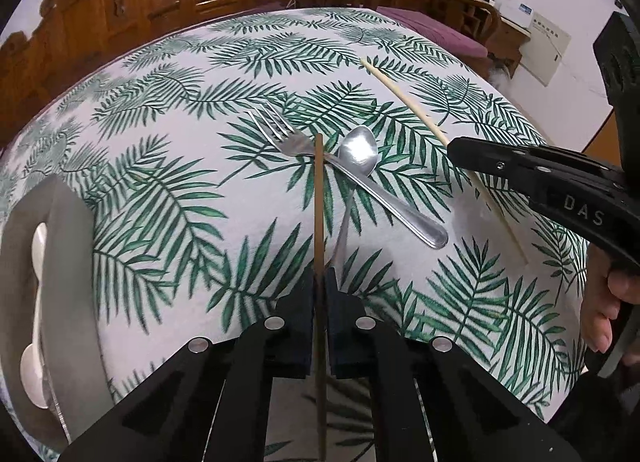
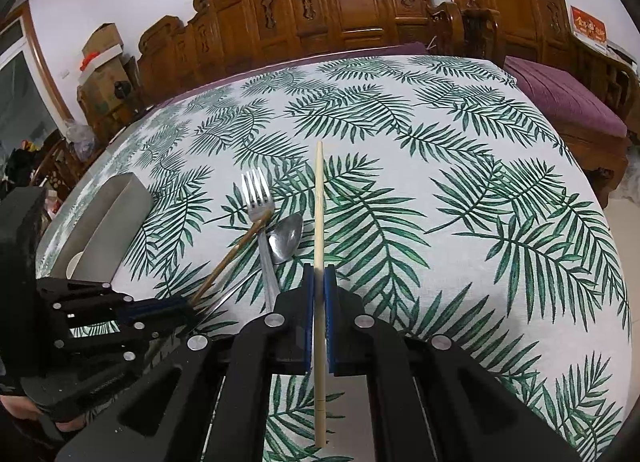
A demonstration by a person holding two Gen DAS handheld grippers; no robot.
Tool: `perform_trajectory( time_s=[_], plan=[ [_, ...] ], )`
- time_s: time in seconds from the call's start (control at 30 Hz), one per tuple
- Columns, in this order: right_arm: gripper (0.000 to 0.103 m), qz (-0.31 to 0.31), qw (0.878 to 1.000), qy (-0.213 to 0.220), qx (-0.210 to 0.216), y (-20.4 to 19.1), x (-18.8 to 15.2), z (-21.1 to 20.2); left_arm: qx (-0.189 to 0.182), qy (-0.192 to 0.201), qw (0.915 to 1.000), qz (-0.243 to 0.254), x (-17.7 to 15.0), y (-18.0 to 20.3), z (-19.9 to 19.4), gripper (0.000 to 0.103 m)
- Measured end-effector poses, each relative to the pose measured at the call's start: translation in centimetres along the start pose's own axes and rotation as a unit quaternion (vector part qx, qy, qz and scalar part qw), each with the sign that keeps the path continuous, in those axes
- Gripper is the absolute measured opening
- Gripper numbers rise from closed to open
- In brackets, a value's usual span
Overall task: Organize utensils
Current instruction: 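Grasp a dark wooden chopstick with the left gripper, then carry the dark chopstick into the tray and open the left gripper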
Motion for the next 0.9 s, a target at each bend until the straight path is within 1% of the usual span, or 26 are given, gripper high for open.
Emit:
perform_trajectory(
  time_s=[0.2,0.4,0.57,0.67,0.9],
  plan=[
    [0.006,0.001,1.000,0.002,0.009,-1.3,0.4,-0.3,0.008,0.008,0.9999,0.000,0.1,-1.2,-2.1,0.004],
    [0.006,-0.020,0.999,0.018,0.022,-4.3,1.8,-1.4,0.016,0.022,0.9996,-0.006,0.6,-3.3,-5.2,0.004],
    [0.006,-0.038,0.998,0.030,0.031,-6.5,3.1,-2.7,0.023,0.040,0.9989,-0.012,1.4,-5.1,-8.2,0.004],
    [0.006,-0.036,0.998,0.033,0.036,-7.6,4.1,-3.7,0.026,0.049,0.9984,-0.014,2.1,-6.0,-9.7,0.004],
    [0.006,-0.055,0.997,0.042,0.037,-10.8,5.9,-6.1,0.034,0.071,0.9968,-0.016,3.7,-7.6,-13.2,0.004]
  ],
)
Point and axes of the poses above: each gripper's, at about its wrist camera, not at the fingertips, and z roughly the way its jaws point, y to its right, x to its top, the point moved 8 cm from there along z, roughly the way its jaws point, and after that the axes turned 13 degrees about y, right-handed, at the moved point
